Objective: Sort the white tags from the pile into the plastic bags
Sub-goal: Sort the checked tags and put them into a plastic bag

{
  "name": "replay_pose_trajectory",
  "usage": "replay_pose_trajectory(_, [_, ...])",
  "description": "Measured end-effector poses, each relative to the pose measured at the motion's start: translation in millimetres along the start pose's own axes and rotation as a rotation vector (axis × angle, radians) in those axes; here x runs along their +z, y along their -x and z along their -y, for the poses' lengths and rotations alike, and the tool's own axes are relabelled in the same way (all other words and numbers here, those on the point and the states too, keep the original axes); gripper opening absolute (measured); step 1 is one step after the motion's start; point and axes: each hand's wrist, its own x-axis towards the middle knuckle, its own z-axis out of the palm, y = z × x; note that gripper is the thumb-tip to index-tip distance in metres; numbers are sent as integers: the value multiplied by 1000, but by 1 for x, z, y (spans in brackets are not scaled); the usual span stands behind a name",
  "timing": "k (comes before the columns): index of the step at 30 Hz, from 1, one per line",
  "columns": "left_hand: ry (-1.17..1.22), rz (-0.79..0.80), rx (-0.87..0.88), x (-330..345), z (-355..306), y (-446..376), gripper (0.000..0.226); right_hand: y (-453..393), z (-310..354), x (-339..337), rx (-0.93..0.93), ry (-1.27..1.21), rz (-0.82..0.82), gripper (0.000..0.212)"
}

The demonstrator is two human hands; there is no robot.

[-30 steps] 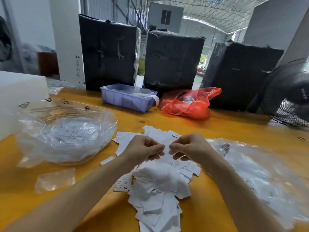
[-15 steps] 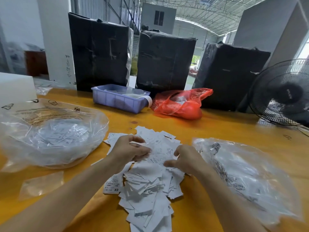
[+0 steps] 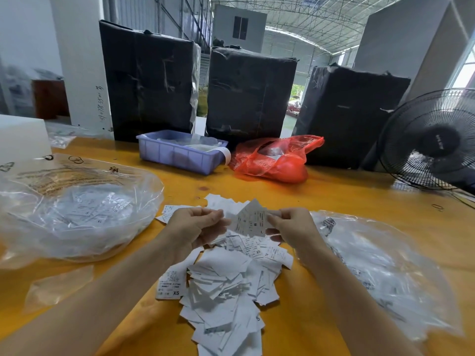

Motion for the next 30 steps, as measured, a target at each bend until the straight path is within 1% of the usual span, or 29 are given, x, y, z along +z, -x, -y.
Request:
replay_pose_trajectory(2, [26,20,-2,0,0,0,11,0,-2,-1,41,5,45,22])
replay_pose_trajectory(5, [54,26,-6,1,-1,0,5,0,-8,0,67,108,91,23])
replay_pose_trajectory(8, [94,27,-12,0,-1,0,12,1,-10,4,97,292,117,27])
replay_pose_trajectory(10, [97,32,-9,0,-1,1,21,3,-6,4,35,442,105,37])
replay_pose_trajectory(11, [98,37,-5,0,-1,1,25,4,-3,3,-25,476,73,41])
replay_pose_trajectory(12, [105,40,0,0,-1,1,27,5,0,2,-93,463,25,40])
replay_pose_trajectory(13, [117,42,4,0,-1,1,27,4,3,1,-160,403,-36,32])
replay_pose_trajectory(14, [126,43,9,1,-1,2,28,5,7,0,-213,295,-83,25])
replay_pose_trajectory(15, [131,44,14,2,-2,2,28,8,13,0,-242,170,-96,18])
replay_pose_trajectory(16, [131,45,20,3,-2,3,28,11,19,2,-250,57,-78,17])
replay_pose_trajectory(18, [130,53,29,5,-3,4,28,15,25,4,-271,-67,-26,27])
replay_pose_trajectory(22, [115,68,39,8,-5,8,29,19,33,3,-335,-123,-41,31])
replay_pose_trajectory(26, [117,73,38,10,-6,10,29,22,35,3,-314,-192,-1,27])
replay_pose_trajectory(30, [115,72,44,11,-7,11,34,22,33,7,-281,-159,4,28])
